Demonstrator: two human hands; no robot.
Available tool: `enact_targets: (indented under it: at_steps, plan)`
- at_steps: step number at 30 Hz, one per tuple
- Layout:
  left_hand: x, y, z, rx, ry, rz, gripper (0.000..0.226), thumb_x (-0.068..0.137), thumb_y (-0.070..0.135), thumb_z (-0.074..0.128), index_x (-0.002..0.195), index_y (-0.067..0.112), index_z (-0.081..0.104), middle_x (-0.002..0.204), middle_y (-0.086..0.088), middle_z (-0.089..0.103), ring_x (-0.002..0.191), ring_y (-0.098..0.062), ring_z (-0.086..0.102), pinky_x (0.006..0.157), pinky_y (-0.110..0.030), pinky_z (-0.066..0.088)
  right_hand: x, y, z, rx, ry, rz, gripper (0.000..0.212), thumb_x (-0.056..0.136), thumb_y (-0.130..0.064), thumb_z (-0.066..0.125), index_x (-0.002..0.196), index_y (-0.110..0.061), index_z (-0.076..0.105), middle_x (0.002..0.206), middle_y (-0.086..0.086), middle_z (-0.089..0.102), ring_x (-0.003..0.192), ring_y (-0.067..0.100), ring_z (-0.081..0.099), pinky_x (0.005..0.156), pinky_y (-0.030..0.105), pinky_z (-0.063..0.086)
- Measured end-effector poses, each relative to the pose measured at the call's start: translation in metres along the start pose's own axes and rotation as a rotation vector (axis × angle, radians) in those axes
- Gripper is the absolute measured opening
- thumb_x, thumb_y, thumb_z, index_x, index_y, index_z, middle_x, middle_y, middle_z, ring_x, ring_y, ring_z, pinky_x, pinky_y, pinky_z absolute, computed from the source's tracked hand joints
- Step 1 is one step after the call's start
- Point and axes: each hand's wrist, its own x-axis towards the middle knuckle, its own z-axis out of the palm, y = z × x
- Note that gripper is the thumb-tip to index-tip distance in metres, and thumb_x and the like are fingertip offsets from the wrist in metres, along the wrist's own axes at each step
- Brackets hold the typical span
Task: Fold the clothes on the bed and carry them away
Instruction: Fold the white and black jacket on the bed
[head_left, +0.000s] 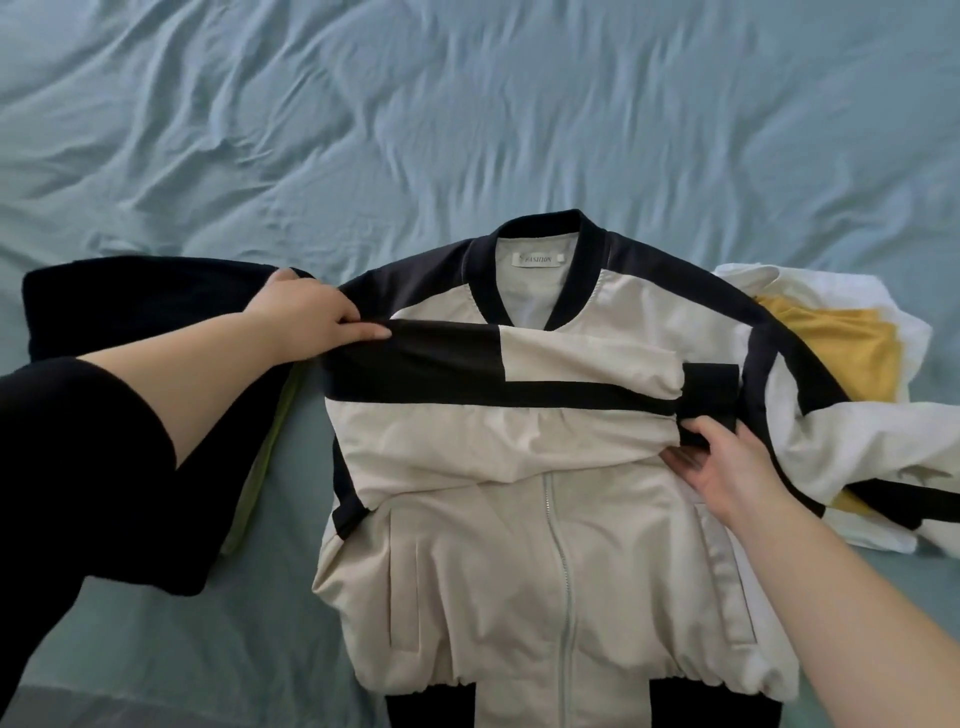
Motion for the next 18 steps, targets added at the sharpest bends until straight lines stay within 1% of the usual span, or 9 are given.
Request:
enact_targets:
  at_steps: [3, 5, 6, 8, 11, 12, 14, 16, 18]
  plan:
    - [-0.005, -0.002, 0.001, -0.184, 0.194, -0.171, 0.059, 0.087, 0.072, 0.034, 0.061, 0.022, 0.053, 0.068, 0.001, 0.059, 0.078, -0.023, 0.056, 0.089, -0.040, 0.031, 0.002, 0.001, 0.000, -0.005, 0.031, -0.007, 0.019, 0.087, 0.001, 0.058, 0.100, -0.012, 0.061, 0.097, 0.016, 0.066, 0.085, 0.028, 0.066, 0.069, 0.036, 0.061]
    - [-0.010, 0.015, 0.008, -0.231, 0.311, -0.263, 0.044, 0.091, 0.063, 0.043, 0.080, 0.024, 0.059, 0.093, -0.002, 0.060, 0.102, -0.029, 0.053, 0.094, -0.043, 0.032, 0.001, 0.001, 0.005, -0.012, 0.054, -0.014, 0.026, 0.087, 0.001, 0.059, 0.110, -0.010, 0.059, 0.098, 0.016, 0.066, 0.088, 0.029, 0.067, 0.069, 0.037, 0.060]
    - [-0.014, 0.029, 0.013, -0.282, 0.361, -0.318, 0.038, 0.091, 0.059, 0.046, 0.099, 0.025, 0.060, 0.111, -0.004, 0.058, 0.115, -0.030, 0.047, 0.099, -0.045, 0.030, -0.001, 0.002, 0.007, -0.040, 0.077, -0.029, 0.032, 0.086, 0.000, 0.061, 0.116, -0.009, 0.057, 0.102, 0.016, 0.066, 0.092, 0.030, 0.067, 0.073, 0.039, 0.060]
    - [-0.027, 0.062, 0.026, -0.423, 0.405, -0.402, 0.051, 0.091, 0.058, 0.046, 0.134, 0.030, 0.045, 0.143, -0.007, 0.040, 0.136, -0.030, 0.028, 0.110, -0.050, 0.021, -0.010, 0.001, 0.010, -0.239, 0.238, -0.122, 0.046, 0.082, -0.009, 0.067, 0.126, -0.011, 0.051, 0.116, 0.013, 0.063, 0.103, 0.030, 0.064, 0.086, 0.043, 0.055]
    - [-0.057, 0.117, 0.056, -0.469, 0.337, -0.358, 0.071, 0.087, 0.070, 0.034, 0.148, 0.048, 0.004, 0.160, 0.001, -0.005, 0.147, -0.025, -0.014, 0.113, -0.058, -0.008, -0.043, 0.008, 0.017, -0.611, 0.570, -0.537, 0.056, 0.081, -0.023, 0.069, 0.131, -0.017, 0.045, 0.131, 0.009, 0.052, 0.118, 0.031, 0.053, 0.094, 0.043, 0.045]
    - [-0.065, 0.130, 0.067, -0.437, 0.298, -0.323, 0.078, 0.083, 0.077, 0.027, 0.147, 0.051, -0.008, 0.159, 0.003, -0.017, 0.145, -0.026, -0.025, 0.109, -0.060, -0.015, -0.054, 0.015, 0.024, -0.746, 0.562, -0.731, 0.055, 0.082, -0.024, 0.067, 0.132, -0.018, 0.044, 0.134, 0.010, 0.049, 0.124, 0.032, 0.048, 0.097, 0.048, 0.040]
    - [-0.069, 0.144, 0.085, -0.387, 0.192, -0.269, 0.091, 0.071, 0.090, 0.020, 0.142, 0.053, -0.024, 0.154, 0.002, -0.034, 0.139, -0.031, -0.037, 0.102, -0.064, -0.023, -0.066, 0.032, 0.041, -1.243, 0.325, -0.923, 0.061, 0.090, -0.035, 0.057, 0.145, -0.027, 0.032, 0.153, 0.012, 0.030, 0.141, 0.033, 0.027, 0.112, 0.052, 0.021]
    - [-0.059, 0.139, 0.097, -0.385, 0.077, -0.253, 0.106, 0.057, 0.099, 0.022, 0.137, 0.055, -0.031, 0.150, 0.000, -0.042, 0.136, -0.033, -0.041, 0.099, -0.069, -0.022, -0.057, 0.041, 0.050, -1.749, 0.037, -0.823, 0.066, 0.094, -0.058, 0.031, 0.150, -0.044, -0.002, 0.162, 0.002, -0.012, 0.149, 0.027, -0.012, 0.114, 0.054, -0.009]
    - [-0.045, 0.125, 0.103, -0.373, -0.028, -0.240, 0.116, 0.046, 0.103, 0.027, 0.132, 0.057, -0.036, 0.151, -0.001, -0.041, 0.137, -0.032, -0.039, 0.098, -0.075, -0.017, -0.033, 0.036, 0.054, -1.910, -0.096, -0.578, 0.067, 0.091, -0.070, 0.019, 0.146, -0.050, -0.015, 0.158, -0.005, -0.029, 0.145, 0.021, -0.027, 0.112, 0.062, -0.013]
